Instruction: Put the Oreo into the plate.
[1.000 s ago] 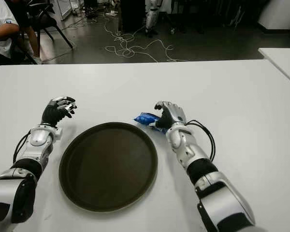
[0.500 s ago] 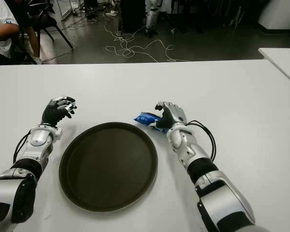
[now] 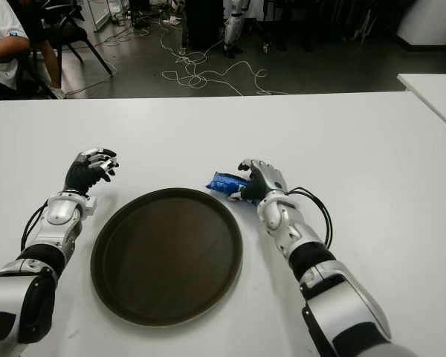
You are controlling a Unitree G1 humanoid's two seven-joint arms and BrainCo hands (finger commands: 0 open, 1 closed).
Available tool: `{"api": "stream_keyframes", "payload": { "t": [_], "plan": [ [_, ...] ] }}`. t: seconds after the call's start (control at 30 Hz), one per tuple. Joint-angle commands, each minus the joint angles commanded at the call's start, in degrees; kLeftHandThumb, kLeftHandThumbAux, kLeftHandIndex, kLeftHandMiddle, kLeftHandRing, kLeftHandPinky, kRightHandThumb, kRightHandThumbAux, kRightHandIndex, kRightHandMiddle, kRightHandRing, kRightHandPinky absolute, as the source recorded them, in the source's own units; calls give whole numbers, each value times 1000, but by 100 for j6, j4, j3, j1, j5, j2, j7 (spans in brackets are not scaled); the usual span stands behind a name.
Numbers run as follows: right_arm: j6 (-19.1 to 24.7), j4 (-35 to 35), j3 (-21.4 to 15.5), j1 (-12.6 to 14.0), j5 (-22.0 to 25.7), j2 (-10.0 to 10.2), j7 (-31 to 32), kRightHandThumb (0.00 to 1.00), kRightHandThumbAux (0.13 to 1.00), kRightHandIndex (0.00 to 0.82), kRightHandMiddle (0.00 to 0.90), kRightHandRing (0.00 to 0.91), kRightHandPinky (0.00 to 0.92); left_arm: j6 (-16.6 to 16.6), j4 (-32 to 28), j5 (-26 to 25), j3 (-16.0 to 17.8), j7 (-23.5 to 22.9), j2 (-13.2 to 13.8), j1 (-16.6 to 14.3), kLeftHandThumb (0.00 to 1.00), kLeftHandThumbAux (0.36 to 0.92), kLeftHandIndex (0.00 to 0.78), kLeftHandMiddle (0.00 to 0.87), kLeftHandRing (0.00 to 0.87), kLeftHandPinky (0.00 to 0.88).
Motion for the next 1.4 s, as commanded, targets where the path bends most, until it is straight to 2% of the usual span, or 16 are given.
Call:
{"api": "stream_keyframes", "payload": {
  "t": [0.17,0.23,0.33,0.5,0.6,0.87,1.07,1.2,1.27,1.4],
  "plan": [
    [9,64,65,-33,-58,-18,28,0,789,327,284,295,277,5,1,6,-2,2,-10,-3,693,714,427,560,584,616],
    [52,107,103,-52,-102,-14,17,0,779,296,261,270,249,16,3,10,-5,3,-16,-6,694,714,427,559,586,618],
    [55,164,122,-70,-123,-4,-3,0,780,285,252,262,253,20,4,5,0,-3,-23,-9,695,714,426,558,589,622],
    [-8,240,116,-75,-106,3,-58,0,812,344,304,325,346,12,1,-6,8,2,-42,-15,695,714,426,548,577,608],
    [-7,237,116,-68,-98,5,-56,0,811,346,308,328,348,16,0,-2,6,11,-49,-16,694,715,426,546,574,608],
    [36,307,163,-65,-131,20,-56,0,754,284,250,248,219,27,-6,7,-2,42,-70,-16,693,716,425,541,569,602],
    [-46,306,191,-40,-130,21,-43,0,753,280,231,224,203,28,-14,-7,11,66,-100,-18,693,715,426,540,568,607],
    [-140,263,172,7,-91,18,-44,0,774,266,215,220,224,22,-17,6,1,101,-117,-22,693,715,426,547,577,614],
    [-183,279,152,15,-65,17,-47,0,792,290,234,244,258,24,-18,13,-7,117,-126,-26,693,715,426,553,585,625],
    [-278,553,130,-62,-47,34,-97,0,802,279,232,244,251,29,-24,57,-44,178,-131,-35,694,715,426,564,599,641]
  ]
}}
